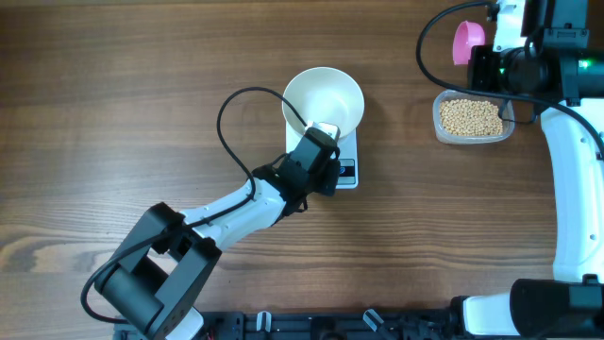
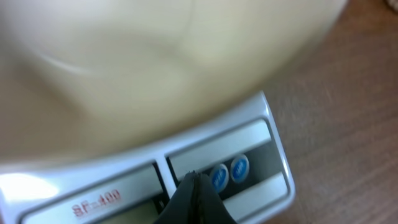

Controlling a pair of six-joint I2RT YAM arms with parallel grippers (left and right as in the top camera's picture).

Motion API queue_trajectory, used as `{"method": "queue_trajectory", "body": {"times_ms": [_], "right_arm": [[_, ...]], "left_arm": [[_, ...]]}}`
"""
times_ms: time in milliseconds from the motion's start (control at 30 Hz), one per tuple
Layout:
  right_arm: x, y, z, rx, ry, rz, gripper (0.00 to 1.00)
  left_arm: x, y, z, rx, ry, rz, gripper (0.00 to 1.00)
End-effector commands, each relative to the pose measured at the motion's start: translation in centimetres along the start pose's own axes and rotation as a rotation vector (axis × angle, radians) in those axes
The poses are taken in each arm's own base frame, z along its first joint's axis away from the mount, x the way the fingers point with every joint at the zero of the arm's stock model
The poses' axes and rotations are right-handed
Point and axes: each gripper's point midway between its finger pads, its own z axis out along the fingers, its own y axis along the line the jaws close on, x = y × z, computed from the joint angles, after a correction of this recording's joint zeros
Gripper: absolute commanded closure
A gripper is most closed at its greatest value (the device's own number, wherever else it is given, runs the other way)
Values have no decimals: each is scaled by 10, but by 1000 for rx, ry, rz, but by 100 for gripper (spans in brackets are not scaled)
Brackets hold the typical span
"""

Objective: Scoop item into bowl and weigh 150g on scale

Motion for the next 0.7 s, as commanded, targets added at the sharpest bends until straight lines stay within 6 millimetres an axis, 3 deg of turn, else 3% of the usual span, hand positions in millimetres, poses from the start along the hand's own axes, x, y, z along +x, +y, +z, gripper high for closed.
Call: {"method": "queue_trajectory", "body": {"times_ms": [0,667], "right_arm": [[0,-3,6,17,8,-7,96],[-6,-3,6,17,-17,-7,95]], "left_arm": [[-10,9,3,-59,-46,75,96],[4,-9,8,49,12,136,96]]}}
